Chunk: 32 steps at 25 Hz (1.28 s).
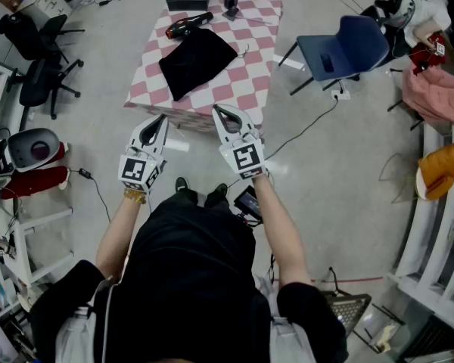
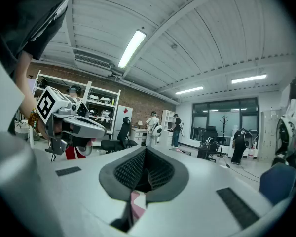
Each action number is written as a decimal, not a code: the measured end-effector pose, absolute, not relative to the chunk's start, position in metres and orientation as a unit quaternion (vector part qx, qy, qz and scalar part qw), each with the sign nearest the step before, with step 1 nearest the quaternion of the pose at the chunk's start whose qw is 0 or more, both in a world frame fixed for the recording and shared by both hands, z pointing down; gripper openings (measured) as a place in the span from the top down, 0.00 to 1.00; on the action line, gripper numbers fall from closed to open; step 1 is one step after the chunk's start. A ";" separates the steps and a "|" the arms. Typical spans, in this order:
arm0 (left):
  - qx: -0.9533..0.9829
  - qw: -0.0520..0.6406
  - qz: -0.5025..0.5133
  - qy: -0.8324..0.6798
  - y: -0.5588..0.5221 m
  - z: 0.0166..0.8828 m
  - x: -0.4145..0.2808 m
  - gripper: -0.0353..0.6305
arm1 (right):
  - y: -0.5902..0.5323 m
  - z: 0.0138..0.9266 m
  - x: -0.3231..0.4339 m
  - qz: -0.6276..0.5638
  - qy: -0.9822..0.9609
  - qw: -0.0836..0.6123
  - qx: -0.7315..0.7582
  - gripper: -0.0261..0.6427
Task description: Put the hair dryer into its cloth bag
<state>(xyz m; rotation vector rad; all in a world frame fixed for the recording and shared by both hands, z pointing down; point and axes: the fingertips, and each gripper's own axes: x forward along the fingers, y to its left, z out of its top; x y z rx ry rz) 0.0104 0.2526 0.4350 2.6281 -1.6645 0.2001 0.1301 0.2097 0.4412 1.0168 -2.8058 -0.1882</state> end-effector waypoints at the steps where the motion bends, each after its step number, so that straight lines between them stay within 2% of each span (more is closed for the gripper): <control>1: 0.842 0.014 0.065 -0.535 0.251 0.436 0.013 0.91 | 0.207 0.442 0.132 -0.062 -0.936 0.075 0.337 0.94; 8: 0.834 0.023 0.067 -0.547 0.232 0.442 0.020 0.91 | 0.191 0.451 0.139 -0.034 -0.951 0.071 0.299 0.93; 25: 0.866 0.056 0.058 -0.494 0.082 0.475 -0.031 0.91 | 0.042 0.474 0.085 -0.020 -0.937 0.148 0.317 0.93; 32: 0.879 0.070 0.097 -0.461 0.046 0.504 -0.032 0.91 | -0.007 0.485 0.073 -0.003 -0.934 0.163 0.318 0.93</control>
